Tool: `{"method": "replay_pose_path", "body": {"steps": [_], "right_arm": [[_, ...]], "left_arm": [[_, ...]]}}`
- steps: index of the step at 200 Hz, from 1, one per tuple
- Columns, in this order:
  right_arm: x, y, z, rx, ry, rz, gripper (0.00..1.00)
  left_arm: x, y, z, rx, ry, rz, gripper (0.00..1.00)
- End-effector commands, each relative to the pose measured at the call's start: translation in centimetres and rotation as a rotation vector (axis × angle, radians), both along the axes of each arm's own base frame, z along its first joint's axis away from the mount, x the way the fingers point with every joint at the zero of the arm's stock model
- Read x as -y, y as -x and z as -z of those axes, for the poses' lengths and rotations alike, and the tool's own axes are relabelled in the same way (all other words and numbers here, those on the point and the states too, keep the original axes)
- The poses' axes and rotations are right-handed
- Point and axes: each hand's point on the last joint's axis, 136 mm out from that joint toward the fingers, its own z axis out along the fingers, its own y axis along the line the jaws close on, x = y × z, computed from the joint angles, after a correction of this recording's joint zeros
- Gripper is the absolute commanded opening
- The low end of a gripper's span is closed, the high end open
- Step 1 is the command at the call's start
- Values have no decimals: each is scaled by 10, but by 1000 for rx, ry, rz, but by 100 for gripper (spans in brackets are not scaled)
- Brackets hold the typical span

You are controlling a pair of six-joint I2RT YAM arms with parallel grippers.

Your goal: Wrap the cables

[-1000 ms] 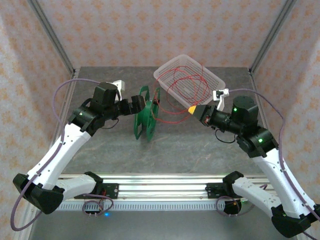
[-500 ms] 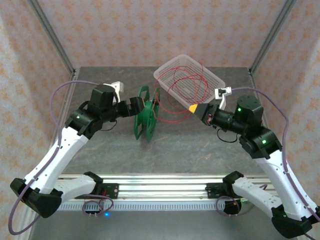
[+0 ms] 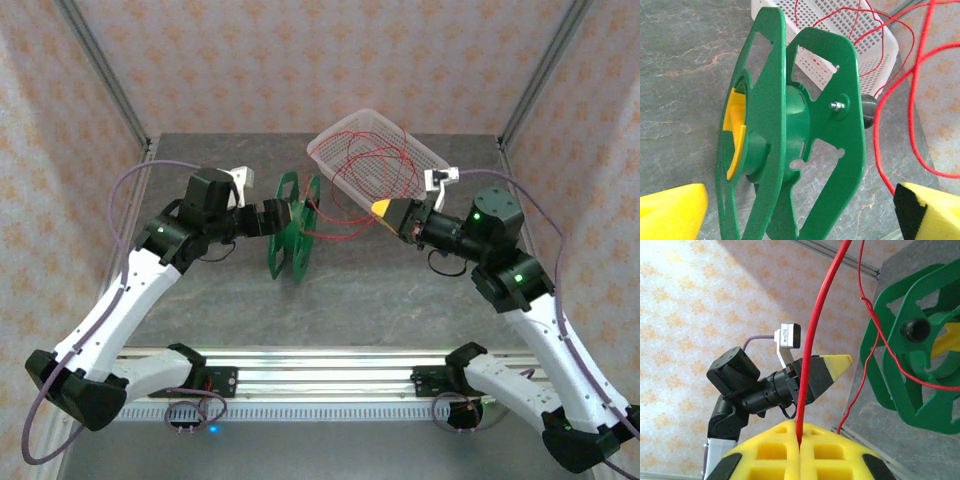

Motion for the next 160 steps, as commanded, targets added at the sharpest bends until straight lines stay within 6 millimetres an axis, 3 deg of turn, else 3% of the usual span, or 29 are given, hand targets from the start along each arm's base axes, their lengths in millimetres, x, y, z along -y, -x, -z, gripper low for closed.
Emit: {"method": "replay_pose_path", "body": {"steps": [1,53,74,91,134,160], "right_arm": [[-7,-4,-10,32,-58,-34,0],[-19,-18,2,-4,-83,-56,0],[-21,-21,4,-8,-92,-62,0],[-23,-24,4,-13,-97,-65,0],[-28,-27,8,-26,-102,-84,0],[-31,-30,13,-38,-101,-88,0]], "left_arm": [[2,1,-7,4,34,37,93],[4,-5,-2,-23,64,87,88],[5,-9,4,-22,5,127,90],[0,-15,10,-34,-61,130,99],[-5,-30,15,-48,-157,130,99],[-12,-36,22,-65,-236,118,94]]}}
